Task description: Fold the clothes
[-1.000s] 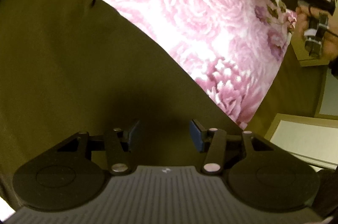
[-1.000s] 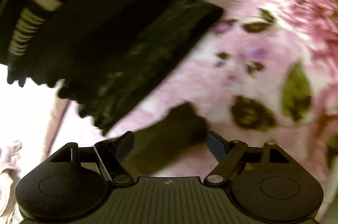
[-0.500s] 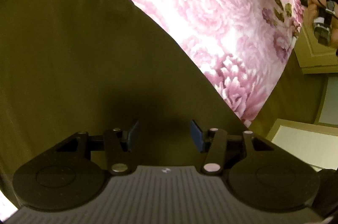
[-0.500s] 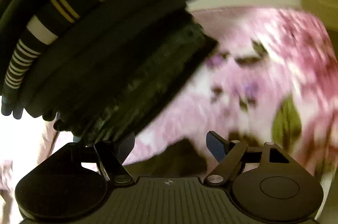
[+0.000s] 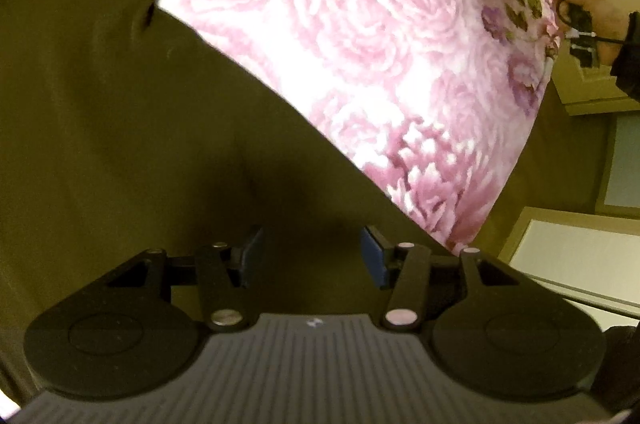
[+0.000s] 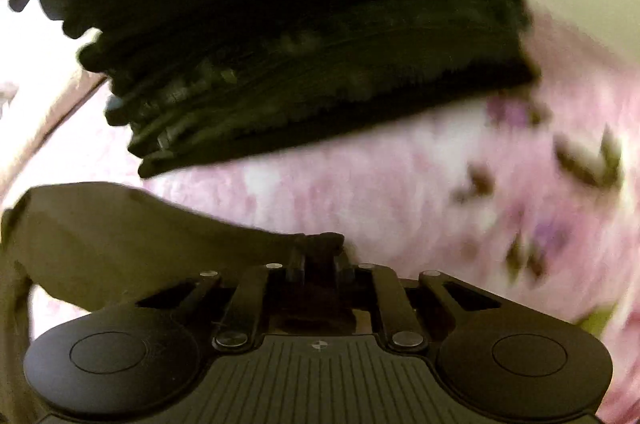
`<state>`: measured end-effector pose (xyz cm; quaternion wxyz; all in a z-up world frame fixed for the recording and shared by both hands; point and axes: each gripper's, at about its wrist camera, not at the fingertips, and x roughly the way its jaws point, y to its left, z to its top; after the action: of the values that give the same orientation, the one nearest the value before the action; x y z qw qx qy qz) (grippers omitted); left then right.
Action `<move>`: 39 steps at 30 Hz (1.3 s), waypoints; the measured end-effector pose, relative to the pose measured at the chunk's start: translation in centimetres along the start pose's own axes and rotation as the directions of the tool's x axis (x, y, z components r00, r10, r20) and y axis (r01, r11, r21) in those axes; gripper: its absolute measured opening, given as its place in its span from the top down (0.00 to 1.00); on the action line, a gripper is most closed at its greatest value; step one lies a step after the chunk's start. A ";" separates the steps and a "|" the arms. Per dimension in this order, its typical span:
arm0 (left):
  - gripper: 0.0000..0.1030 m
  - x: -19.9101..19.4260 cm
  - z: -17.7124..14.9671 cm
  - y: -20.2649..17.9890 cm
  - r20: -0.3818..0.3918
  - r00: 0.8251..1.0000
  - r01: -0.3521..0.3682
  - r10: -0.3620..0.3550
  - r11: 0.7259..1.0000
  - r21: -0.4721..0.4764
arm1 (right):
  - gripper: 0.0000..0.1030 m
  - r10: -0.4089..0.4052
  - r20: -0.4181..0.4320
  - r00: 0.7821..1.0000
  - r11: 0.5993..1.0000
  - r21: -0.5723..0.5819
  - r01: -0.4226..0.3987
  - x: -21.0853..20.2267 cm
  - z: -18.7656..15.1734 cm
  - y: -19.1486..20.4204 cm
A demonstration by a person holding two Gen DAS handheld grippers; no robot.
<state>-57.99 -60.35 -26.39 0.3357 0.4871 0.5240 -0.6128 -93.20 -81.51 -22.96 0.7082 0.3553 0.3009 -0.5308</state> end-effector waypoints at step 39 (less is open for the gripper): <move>0.22 -19.6 -34.4 14.7 0.390 0.789 -0.245 0.474 0.826 -0.507 | 0.10 0.142 -0.074 0.987 0.953 -0.260 -0.157 -18.2 -11.0 40.8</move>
<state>-30.13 -32.27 -11.65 0.6717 0.3176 0.4351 -0.5086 -58.97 -55.12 -7.08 0.7790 0.2934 0.3608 -0.4206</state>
